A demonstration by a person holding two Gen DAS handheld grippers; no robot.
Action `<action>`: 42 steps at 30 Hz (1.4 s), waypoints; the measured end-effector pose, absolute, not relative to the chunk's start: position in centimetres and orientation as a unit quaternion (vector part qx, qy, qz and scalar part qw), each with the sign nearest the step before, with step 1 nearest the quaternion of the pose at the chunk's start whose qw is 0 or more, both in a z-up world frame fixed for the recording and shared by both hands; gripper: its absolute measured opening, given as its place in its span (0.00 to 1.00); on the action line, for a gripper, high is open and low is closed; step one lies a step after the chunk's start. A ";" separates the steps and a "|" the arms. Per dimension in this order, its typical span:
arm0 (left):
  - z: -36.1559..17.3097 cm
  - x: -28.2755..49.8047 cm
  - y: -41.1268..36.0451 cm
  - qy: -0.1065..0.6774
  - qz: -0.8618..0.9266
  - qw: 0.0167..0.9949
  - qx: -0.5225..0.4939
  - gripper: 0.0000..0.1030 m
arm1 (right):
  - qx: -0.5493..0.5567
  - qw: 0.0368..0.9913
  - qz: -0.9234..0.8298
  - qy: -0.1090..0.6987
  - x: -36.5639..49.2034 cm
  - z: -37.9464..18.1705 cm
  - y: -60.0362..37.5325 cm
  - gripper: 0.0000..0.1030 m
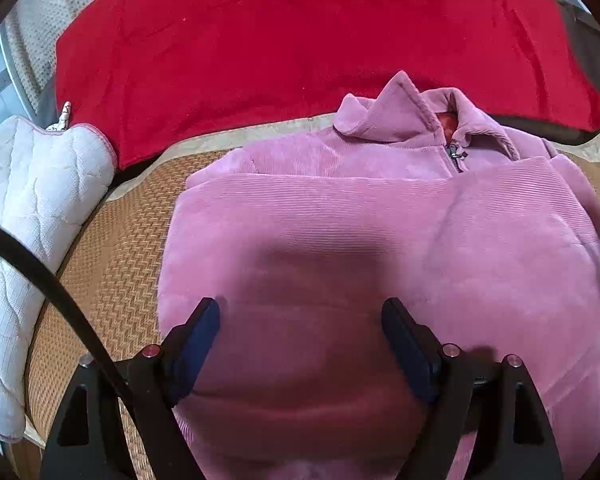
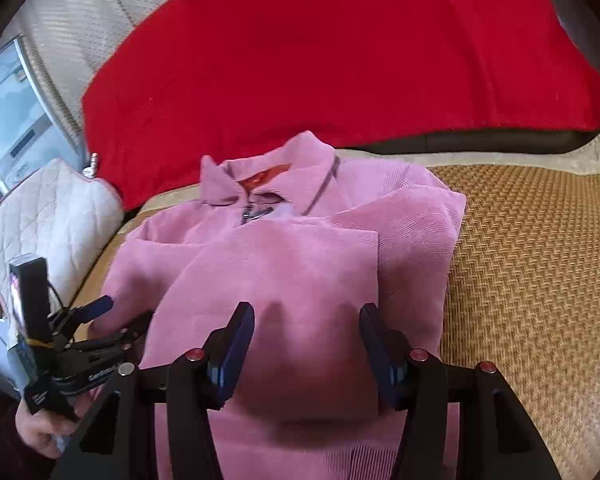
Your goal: Fold large clothes
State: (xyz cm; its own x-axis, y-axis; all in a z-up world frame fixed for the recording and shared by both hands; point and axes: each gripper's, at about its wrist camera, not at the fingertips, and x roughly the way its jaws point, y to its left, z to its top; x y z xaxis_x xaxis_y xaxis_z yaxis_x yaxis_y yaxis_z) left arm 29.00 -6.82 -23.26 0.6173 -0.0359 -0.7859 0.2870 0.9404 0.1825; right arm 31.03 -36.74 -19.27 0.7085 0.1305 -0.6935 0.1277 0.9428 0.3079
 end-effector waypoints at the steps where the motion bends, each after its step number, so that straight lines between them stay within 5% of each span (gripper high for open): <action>1: -23.1 28.7 -6.8 0.424 -0.090 0.889 0.150 0.81 | 0.163 0.911 0.007 0.379 30.5 -19.0 -36.5 0.56; 18: -18.4 26.3 -6.7 0.350 -0.107 0.920 0.139 0.81 | 0.112 0.904 0.018 0.412 31.5 -20.5 -33.9 0.56; 42: -19.0 26.1 -4.0 0.388 -0.039 0.915 0.109 0.81 | 0.122 0.909 0.028 0.398 31.1 -19.8 -33.7 0.56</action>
State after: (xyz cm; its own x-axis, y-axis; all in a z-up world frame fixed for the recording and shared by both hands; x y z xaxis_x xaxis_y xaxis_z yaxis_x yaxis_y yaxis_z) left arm 26.05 -4.03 -18.95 0.6964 0.0132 -0.7175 0.1557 0.9732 0.1690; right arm 31.08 -33.73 -19.84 0.6815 0.1484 -0.7166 0.0462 0.9685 0.2446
